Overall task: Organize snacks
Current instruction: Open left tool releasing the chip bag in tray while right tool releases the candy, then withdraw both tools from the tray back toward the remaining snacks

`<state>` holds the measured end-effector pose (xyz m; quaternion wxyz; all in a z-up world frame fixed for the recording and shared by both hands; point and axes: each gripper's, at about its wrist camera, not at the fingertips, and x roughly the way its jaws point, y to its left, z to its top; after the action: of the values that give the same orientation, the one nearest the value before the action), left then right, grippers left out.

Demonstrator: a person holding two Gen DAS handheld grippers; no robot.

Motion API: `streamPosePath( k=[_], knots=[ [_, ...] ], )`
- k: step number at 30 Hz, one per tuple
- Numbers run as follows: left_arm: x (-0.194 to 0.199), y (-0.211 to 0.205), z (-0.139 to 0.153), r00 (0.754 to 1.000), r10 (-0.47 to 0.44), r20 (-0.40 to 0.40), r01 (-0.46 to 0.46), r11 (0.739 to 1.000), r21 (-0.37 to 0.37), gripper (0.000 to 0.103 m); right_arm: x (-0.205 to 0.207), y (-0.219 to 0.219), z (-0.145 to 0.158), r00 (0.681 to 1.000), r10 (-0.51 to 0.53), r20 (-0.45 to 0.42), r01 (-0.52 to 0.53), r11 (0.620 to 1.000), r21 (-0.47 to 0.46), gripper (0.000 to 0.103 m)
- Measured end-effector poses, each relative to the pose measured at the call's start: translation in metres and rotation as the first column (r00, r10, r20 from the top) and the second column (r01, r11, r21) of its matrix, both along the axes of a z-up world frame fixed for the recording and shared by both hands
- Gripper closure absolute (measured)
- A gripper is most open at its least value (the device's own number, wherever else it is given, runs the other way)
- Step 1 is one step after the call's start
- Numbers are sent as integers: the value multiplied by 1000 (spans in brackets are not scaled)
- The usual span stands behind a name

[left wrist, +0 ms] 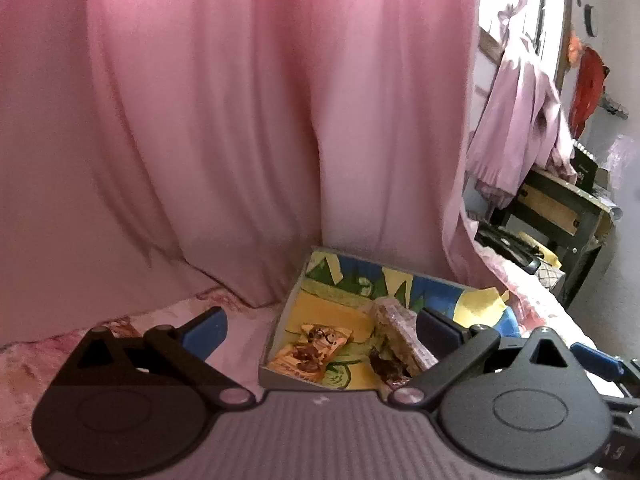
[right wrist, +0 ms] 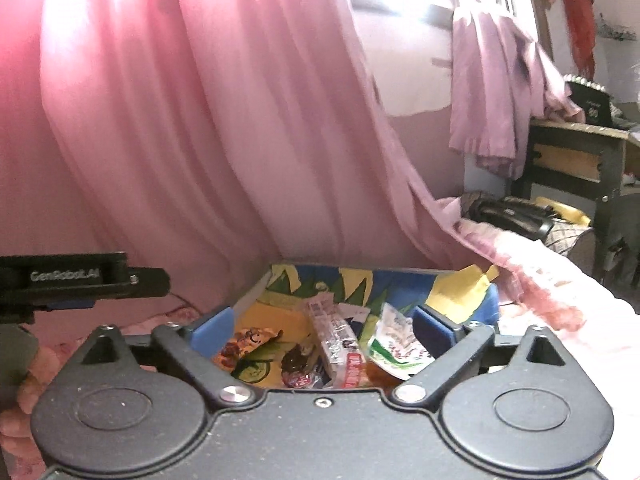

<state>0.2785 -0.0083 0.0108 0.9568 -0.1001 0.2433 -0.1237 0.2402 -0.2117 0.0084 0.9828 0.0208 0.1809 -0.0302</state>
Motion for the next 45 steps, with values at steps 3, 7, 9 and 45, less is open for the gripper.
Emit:
streamPosePath(
  k=[3,7,9,45],
  knots=[
    [-25,1,9,999,13,39,-14,1000,9,0,-19,-2,7,1000,0,20,0,1000,9,2],
    [-58,0,15,997,30,74,-34,998,44,0,-47,-3,13,999,4,34,-5,1000,18,1],
    [-77,2,15,994,51,100,-58,996,70,0,-64,-3,13,999,1,38,-2,1000,11,1],
    [-198,6,-23,984,129,-125,-91,959,269,0,-164,14,-28,972,-30,-233,38,999,27,1]
  ],
)
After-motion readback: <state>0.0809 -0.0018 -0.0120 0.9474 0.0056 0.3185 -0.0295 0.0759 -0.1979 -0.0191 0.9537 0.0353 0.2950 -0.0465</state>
